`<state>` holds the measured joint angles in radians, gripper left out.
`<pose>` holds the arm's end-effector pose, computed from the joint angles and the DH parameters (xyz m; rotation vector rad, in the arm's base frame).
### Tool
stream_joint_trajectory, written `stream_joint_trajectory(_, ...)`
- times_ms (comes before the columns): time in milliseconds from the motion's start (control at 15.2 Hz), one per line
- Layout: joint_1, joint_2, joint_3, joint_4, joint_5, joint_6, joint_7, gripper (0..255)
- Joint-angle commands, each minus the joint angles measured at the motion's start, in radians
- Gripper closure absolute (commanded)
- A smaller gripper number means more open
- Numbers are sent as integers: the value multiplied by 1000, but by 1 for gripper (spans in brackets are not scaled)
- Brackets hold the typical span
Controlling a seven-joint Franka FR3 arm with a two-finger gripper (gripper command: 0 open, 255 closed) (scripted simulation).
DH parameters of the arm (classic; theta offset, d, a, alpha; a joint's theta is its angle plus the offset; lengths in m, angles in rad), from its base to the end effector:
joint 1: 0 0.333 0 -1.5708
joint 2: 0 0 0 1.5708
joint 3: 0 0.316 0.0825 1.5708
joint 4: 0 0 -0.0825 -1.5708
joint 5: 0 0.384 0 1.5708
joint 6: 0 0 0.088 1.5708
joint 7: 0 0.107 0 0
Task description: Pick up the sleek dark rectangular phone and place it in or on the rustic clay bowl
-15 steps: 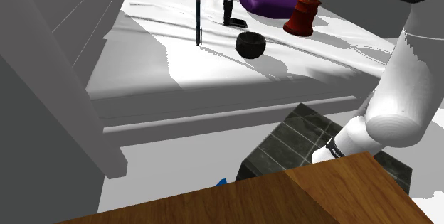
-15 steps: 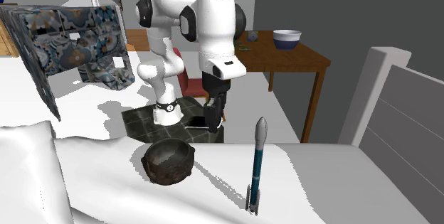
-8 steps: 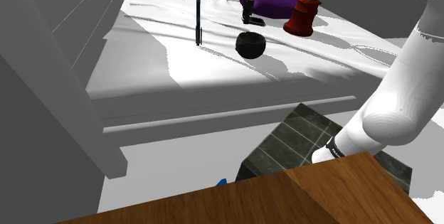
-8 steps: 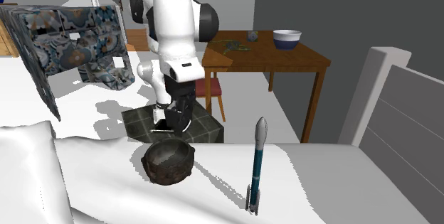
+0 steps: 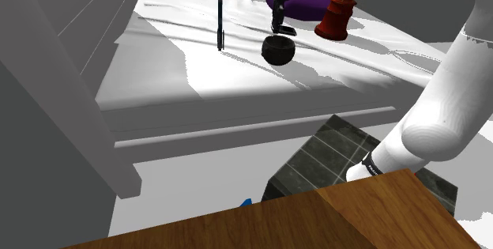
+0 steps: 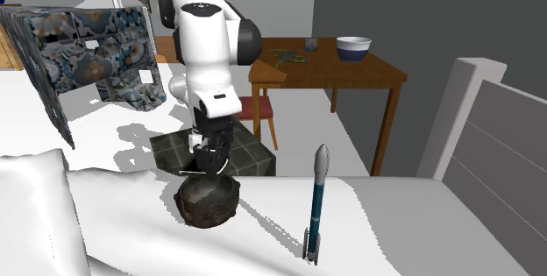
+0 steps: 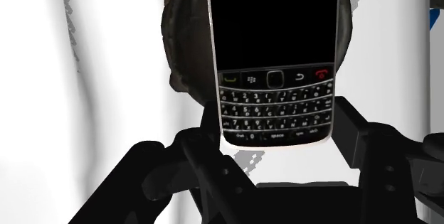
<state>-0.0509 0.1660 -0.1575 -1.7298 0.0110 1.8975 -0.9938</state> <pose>0.5997 -0.1207 0.4809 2.8895 1.1946 -0.0088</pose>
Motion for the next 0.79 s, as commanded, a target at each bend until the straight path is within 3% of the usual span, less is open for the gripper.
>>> stream_joint_trajectory(0,0,3,0,-24,1,28,0,255)
stream_joint_trajectory(396,0,21,1,-82,4,103,-2,255)
stream_joint_trajectory(726,-1,23,1,-87,4,111,-2,255)
